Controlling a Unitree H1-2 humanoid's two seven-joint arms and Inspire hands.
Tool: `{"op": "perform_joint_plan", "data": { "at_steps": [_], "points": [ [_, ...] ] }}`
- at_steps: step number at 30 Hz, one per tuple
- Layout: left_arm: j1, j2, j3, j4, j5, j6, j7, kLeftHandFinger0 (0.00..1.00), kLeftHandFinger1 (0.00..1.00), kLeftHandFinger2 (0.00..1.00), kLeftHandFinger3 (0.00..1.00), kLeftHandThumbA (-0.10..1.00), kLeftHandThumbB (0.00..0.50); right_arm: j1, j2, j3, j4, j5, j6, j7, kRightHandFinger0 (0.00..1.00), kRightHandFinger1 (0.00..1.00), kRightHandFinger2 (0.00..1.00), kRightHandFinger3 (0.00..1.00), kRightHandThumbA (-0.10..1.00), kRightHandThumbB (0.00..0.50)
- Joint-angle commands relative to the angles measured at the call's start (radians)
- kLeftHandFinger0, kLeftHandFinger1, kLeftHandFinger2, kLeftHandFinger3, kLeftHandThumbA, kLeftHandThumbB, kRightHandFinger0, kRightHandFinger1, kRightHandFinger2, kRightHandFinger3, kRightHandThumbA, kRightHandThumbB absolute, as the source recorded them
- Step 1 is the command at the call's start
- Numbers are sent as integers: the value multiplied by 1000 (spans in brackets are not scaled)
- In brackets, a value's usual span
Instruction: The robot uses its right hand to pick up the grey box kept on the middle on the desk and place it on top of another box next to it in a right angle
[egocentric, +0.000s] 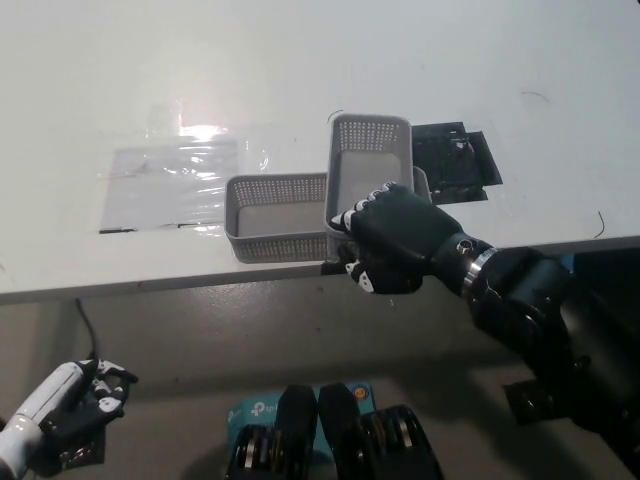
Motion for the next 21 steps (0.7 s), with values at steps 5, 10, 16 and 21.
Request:
{"op": "perform_joint_plan", "data": {
  "at_steps": [5, 10, 16, 21],
  "points": [
    [-7, 39, 7, -18, 8, 7, -17, 296, 250, 359, 592, 449, 133, -71, -15, 39, 0, -98, -9, 19, 199, 476, 739, 1000, 18, 6],
    [-6, 41, 6, -27, 8, 13, -24, 297, 244, 343, 591, 454, 130, -54, -9, 48, -32, -89, -5, 50, 682, 1000, 1000, 1000, 200, 174],
    [0, 39, 4, -16, 3, -8, -26, 278, 234, 357, 585, 436, 116, -30, -1, 35, -77, -70, 4, 55, 1000, 1000, 1000, 1000, 279, 327],
    [0, 33, 4, -19, 4, 20, -25, 248, 184, 268, 560, 453, 135, -11, 10, 8, -152, -50, 29, 88, 1000, 1000, 1000, 1000, 344, 493]
  ]
}}
